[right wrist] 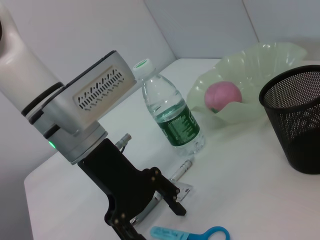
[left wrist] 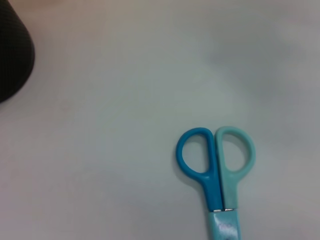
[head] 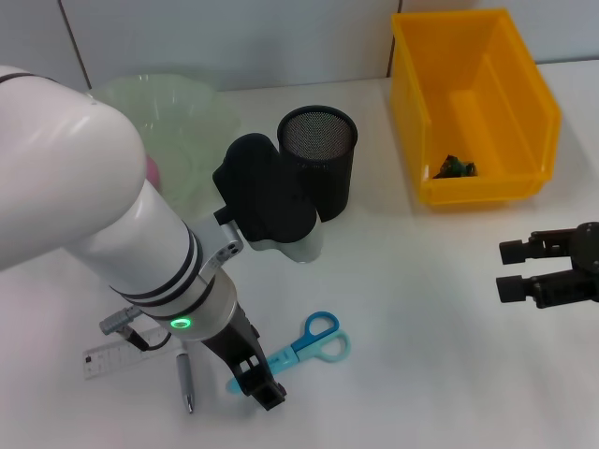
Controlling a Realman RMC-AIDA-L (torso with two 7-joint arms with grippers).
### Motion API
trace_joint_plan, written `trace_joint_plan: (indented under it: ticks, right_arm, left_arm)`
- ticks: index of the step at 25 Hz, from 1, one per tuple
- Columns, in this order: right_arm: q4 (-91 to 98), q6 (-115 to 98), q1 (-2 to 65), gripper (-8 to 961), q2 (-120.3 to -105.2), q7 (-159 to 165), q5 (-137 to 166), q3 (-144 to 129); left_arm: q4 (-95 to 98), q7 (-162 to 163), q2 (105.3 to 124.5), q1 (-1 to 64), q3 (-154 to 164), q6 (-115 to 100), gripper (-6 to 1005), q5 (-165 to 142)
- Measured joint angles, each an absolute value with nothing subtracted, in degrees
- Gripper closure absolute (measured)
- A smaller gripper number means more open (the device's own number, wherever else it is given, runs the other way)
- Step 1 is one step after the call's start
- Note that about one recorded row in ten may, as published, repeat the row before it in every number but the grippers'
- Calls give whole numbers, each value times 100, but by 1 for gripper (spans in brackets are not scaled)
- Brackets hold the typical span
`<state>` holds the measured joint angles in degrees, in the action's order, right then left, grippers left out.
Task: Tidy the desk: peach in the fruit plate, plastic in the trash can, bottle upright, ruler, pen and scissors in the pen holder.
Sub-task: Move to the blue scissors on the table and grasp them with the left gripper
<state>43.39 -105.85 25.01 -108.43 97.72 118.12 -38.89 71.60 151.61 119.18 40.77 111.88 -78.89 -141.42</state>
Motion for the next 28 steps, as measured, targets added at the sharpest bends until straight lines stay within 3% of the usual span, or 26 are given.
trace_joint_plan:
  ticks: [25, 28]
  right_arm:
    - [4337, -10572, 2558, 142, -10854, 9776, 11812, -3893]
    - [4342, -10572, 2560, 142, -10854, 9791, 11812, -3893]
  left_arm:
    - [7163, 15113, 11918, 4078, 11189, -7909, 284, -14141]
    - [7163, 15110, 11918, 4078, 11191, -7910, 347, -14141]
